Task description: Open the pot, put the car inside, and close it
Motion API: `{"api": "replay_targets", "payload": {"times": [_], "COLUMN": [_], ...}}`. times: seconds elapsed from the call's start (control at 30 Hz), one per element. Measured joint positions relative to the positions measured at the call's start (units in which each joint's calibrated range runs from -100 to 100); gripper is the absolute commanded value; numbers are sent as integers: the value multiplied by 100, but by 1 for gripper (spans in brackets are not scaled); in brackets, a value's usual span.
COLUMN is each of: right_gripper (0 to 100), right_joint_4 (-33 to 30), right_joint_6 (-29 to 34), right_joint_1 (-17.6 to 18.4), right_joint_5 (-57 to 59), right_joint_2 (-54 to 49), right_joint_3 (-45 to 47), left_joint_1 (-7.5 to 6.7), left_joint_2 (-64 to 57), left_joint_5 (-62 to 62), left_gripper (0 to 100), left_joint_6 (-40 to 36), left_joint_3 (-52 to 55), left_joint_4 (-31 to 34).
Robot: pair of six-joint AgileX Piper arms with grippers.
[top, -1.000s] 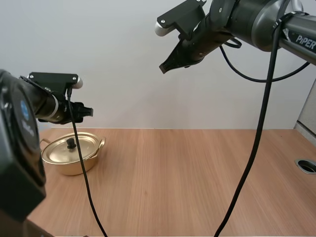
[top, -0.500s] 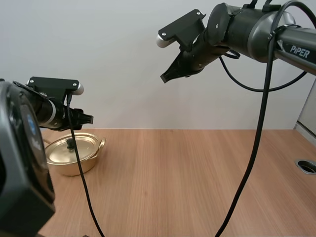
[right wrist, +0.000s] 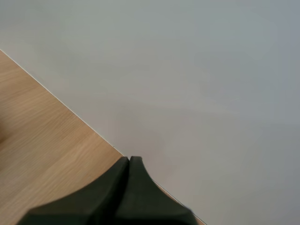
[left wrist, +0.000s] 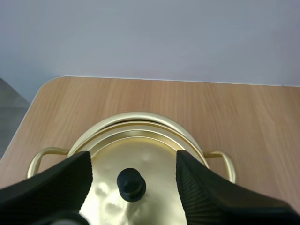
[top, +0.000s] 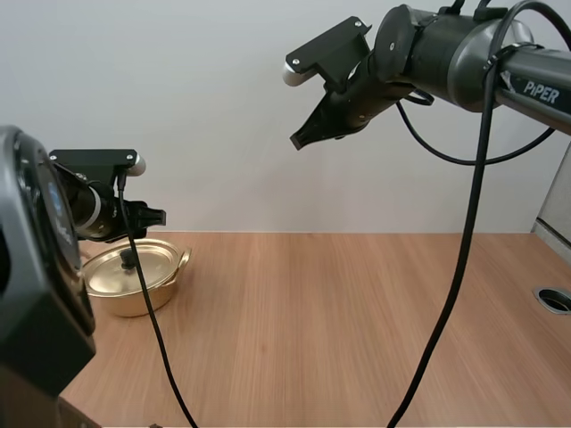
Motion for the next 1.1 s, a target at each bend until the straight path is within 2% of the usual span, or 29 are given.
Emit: {"api": "replay_targets", "payload": {"times": [0.1,0.4,0.5,0.7,0.93,1.1], "right_gripper": [0,0,0,0,0,0], "right_joint_4": [0,0,0,0,0,0], "right_joint_6": [0,0,0,0,0,0], "right_joint_1": [0,0,0,0,0,0], "right_joint_5": [0,0,0,50,96,96], "right_joint_2": [0,0,0,0,0,0], "right_joint_3": [0,0,0,0,58,58], "left_joint_1": [0,0,0,0,0,-7], "left_joint_2": [222,657,749,912,912,938], "left_joint_5": [-271,32,32,-124,-425,-784], "left_gripper": [85,83,74,67,66,57], "left_joint_6": [-95,-333,-342,-342,-342,-283], "left_joint_3": [0,0,0,0,0,0], "left_joint_4": [237,335,335,335,335,208]}}
